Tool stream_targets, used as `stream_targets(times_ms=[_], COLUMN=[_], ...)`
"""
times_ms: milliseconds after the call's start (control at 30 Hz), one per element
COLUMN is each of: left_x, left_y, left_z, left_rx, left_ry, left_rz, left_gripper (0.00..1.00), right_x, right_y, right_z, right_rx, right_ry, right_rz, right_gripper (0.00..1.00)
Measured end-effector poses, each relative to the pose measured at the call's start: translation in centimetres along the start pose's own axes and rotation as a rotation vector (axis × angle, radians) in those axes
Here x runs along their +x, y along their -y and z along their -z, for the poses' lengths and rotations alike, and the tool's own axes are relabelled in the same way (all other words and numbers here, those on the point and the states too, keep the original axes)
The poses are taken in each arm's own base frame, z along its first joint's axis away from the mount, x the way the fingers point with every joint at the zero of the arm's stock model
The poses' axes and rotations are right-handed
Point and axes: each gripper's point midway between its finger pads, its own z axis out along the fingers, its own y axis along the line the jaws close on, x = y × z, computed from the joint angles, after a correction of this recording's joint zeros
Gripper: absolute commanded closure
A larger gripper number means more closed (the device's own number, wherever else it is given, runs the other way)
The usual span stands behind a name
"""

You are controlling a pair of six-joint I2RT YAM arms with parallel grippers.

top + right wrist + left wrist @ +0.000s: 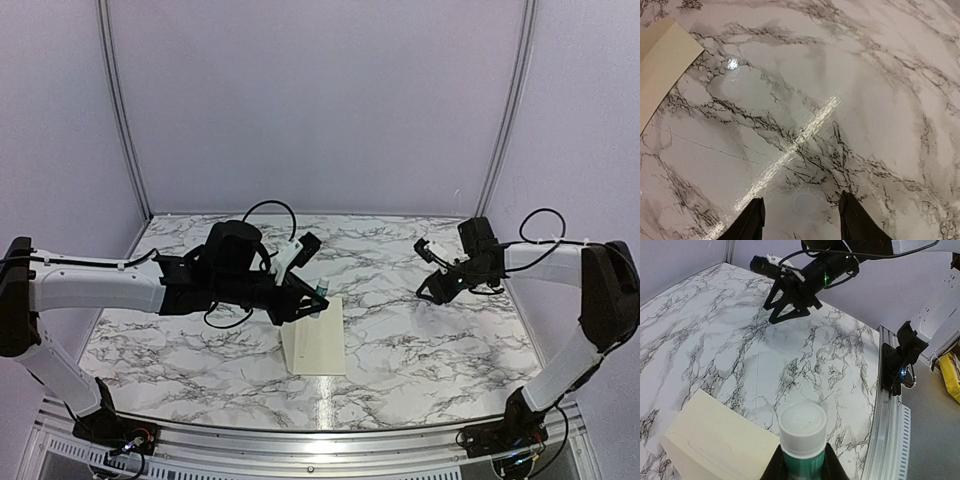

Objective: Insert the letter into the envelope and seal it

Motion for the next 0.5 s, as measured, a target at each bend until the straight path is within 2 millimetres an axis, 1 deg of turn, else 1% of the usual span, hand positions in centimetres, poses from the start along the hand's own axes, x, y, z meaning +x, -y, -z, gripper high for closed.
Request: stream_targets(times_ms=[33, 133, 200, 300, 400, 433, 500], left_x=[0.0, -0.7, -1.7, -4.0, -5.8, -6.4, -7.3], left_y=[-0.1, -0.3, -0.3, -0.4, -0.6, -0.8, -1.0], left_z=[0.0, 0.0, 0.0, -0.4, -0.8, -0.8, -1.0], left_rx=[-0.004, -0.02, -0.025, -0.029, -0.039, -0.046, -0.052], left_ry=[0.001, 0.018, 0.041, 0.103, 0.161, 0.183, 0.226], left_rz=[0.004, 0.026, 0.039, 0.064, 0.092, 0.102, 0.119], left_gripper=[1.0, 1.0, 1.0, 1.0, 0.99, 0.99, 1.0], right_x=[-0.9, -4.7, -7.1, -10.3, -12.1, -12.4, -12.8], right_y=[0.0, -0.2, -0.6, -1.8, -3.5, -4.3, -6.0], right_z=[1.0, 4.5, 6.8, 10.5, 13.3, 14.0, 14.7], right_rx=[0.01, 0.036, 0.038, 0.017, -0.034, -0.06, -0.111], right_ry=[0.027, 0.132, 0.202, 0.304, 0.383, 0.402, 0.417], right_rz=[0.01, 0.044, 0.069, 0.104, 0.129, 0.137, 0.154], right_gripper=[0.52, 0.52, 0.52, 0.53, 0.53, 0.52, 0.53])
